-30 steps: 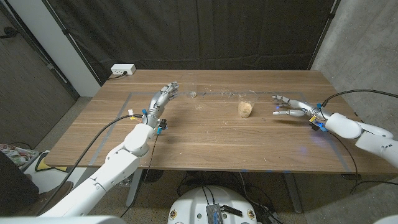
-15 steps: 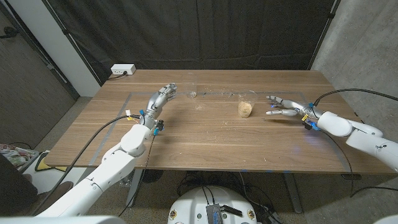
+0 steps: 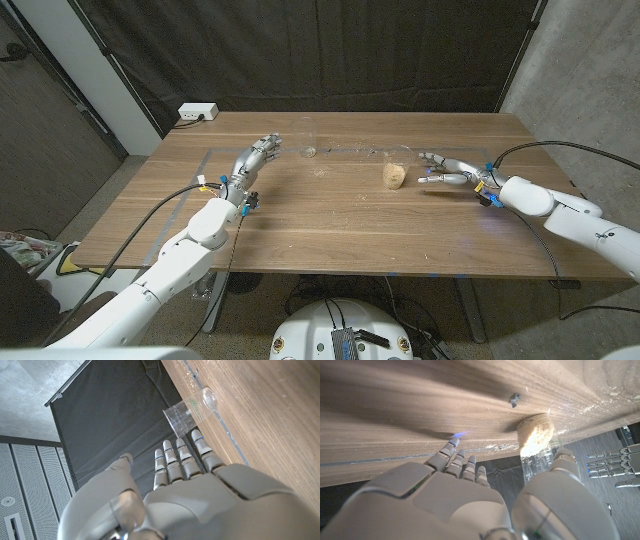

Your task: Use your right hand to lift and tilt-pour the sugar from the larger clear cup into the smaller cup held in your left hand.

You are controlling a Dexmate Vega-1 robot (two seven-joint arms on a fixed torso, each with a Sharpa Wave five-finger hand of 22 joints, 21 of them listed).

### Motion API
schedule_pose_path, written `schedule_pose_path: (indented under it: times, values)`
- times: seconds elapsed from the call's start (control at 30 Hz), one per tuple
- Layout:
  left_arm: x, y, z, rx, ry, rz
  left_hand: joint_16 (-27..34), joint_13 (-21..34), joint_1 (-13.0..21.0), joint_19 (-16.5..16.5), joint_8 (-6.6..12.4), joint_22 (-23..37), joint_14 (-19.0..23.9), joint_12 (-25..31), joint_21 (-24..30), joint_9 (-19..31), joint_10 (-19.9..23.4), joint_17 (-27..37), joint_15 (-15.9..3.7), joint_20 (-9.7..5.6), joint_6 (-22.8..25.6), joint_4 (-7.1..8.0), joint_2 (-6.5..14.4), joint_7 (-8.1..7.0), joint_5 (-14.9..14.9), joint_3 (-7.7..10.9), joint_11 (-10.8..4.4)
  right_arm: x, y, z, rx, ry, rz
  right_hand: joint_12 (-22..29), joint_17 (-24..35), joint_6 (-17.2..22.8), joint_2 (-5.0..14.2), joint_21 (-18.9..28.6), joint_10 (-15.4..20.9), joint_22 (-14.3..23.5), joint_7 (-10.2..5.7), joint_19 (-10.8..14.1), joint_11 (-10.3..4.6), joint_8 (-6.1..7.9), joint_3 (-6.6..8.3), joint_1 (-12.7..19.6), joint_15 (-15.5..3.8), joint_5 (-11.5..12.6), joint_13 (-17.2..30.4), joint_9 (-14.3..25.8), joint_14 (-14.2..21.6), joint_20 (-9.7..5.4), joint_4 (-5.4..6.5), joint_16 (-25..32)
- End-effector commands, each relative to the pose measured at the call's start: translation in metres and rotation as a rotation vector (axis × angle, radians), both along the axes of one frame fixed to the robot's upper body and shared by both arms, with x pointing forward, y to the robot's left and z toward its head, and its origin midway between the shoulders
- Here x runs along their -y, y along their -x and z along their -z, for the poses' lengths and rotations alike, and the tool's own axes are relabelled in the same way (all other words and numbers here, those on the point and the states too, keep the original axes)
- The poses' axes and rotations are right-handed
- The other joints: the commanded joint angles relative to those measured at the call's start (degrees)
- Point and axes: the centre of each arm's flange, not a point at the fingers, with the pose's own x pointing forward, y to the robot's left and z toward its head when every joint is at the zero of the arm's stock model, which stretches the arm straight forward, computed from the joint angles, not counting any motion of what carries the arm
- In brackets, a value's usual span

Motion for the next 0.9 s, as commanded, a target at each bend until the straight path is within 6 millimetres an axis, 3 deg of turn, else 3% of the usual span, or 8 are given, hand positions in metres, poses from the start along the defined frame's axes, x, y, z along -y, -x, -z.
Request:
schedule_pose_path:
  times: [0.03,0.5,0.9]
  values:
    - [-0.012,-0.007,-0.004,0.001,-0.013,0.018,-0.1,0.2,-0.1,0.1,0.1,0.2,0.5,0.2,0.0,0.0,0.4,0.1,-2.57,0.15,0.5,-0.25,-0.1,-0.09,0.3,0.02,-0.2,-0.02,0.002,0.0,-0.026,0.008,0.01,0.0,0.0,-0.9,0.23,0.1,-0.8,0.3,0.14,-0.4,0.32,0.33,-0.21,-0.1,-3.34,0.4,0.4,0.2,-0.7,0.18,0.23,0.2]
    - [-0.02,-0.011,-0.003,0.0,-0.01,0.026,-0.1,0.2,-0.1,0.2,0.11,0.2,0.6,0.2,0.0,0.0,0.5,0.1,-2.64,0.14,0.6,-0.27,0.0,0.01,0.3,0.1,-0.28,-0.035,0.002,-0.001,-0.022,-0.026,-0.002,0.2,0.1,-0.3,-0.07,0.4,-0.6,0.3,0.57,-0.1,0.69,0.77,-0.65,-0.3,-3.08,0.5,0.5,0.2,-0.6,0.17,0.3,0.4]
    - [-0.029,-0.018,-0.002,-0.008,-0.009,0.037,-0.1,0.3,0.0,0.2,0.15,0.2,0.8,0.1,0.0,-0.1,0.6,0.1,-2.71,0.08,0.8,-0.27,0.1,0.06,0.2,0.19,-0.29,-0.057,-0.002,-0.001,-0.053,-0.053,-0.019,0.2,0.1,-0.8,0.03,0.5,-1.1,0.3,0.82,-0.3,1.23,0.71,-0.85,-0.3,-2.53,0.7,0.7,0.2,-0.5,1.44,0.36,0.6]
